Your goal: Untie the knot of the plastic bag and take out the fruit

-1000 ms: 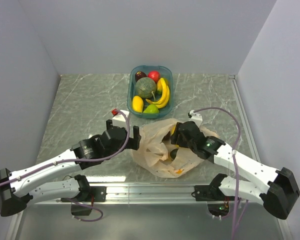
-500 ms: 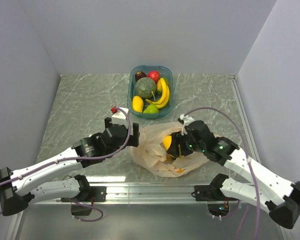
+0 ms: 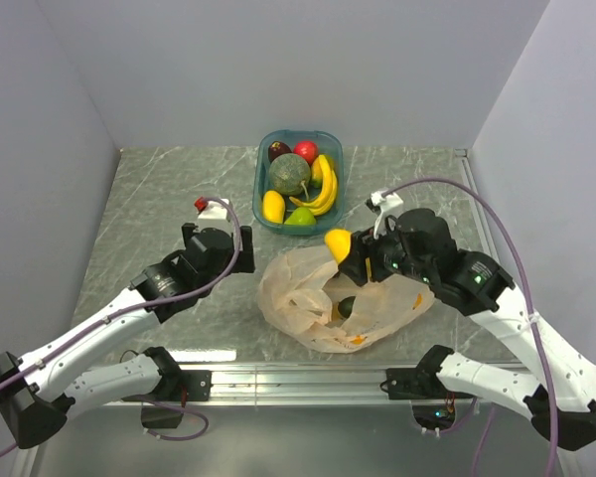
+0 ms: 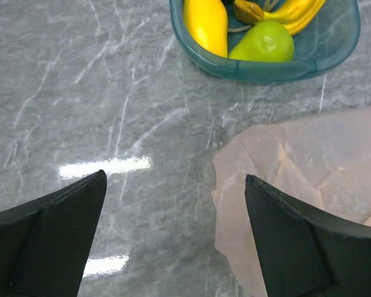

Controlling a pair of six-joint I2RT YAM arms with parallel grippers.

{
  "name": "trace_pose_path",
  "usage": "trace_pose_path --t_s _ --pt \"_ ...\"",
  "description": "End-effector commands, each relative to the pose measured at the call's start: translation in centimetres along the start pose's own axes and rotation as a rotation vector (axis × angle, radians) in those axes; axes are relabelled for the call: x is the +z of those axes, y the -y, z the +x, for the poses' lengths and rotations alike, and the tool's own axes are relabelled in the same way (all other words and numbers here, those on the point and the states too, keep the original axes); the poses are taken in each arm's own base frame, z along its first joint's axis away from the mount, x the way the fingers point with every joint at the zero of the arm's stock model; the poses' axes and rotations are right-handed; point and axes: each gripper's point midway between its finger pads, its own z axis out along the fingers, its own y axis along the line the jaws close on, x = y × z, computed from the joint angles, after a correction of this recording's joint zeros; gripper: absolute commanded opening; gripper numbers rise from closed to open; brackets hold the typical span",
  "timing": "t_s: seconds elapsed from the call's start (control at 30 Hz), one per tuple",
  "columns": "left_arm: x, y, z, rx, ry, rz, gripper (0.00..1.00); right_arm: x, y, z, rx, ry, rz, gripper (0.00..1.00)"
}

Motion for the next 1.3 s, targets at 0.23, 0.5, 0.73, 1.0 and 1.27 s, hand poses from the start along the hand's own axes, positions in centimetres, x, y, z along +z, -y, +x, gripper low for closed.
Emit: trace_pose_path --t_s 0.23,0.5,0.73,1.0,1.27 --pt "-0.2 -1.3 -0.7 -0.015 0.065 0.003 0.99 9.7 5.4 -10.4 -0.041 0.146 0.244 0.02" --pt "0.5 -2.6 0.0 0.0 0.026 -0.075 0.99 18.1 10.2 -13.5 0.123 0.206 0.402 0.11" --pt "1.3 -2.6 0.8 0.006 -0.021 -0.076 0.99 25.1 13.9 -12.8 0.209 0.159 0.459 0.54" --pt "1.3 -2.1 0.8 -0.008 -0.03 -0.034 0.99 25.3 14.4 -14.0 0.252 0.192 0.48 0.9" --pt "1.2 -1.6 0.3 -0.032 -0.016 0.026 0.98 15.4 10.8 -13.1 0.18 0.26 0.361 0.81"
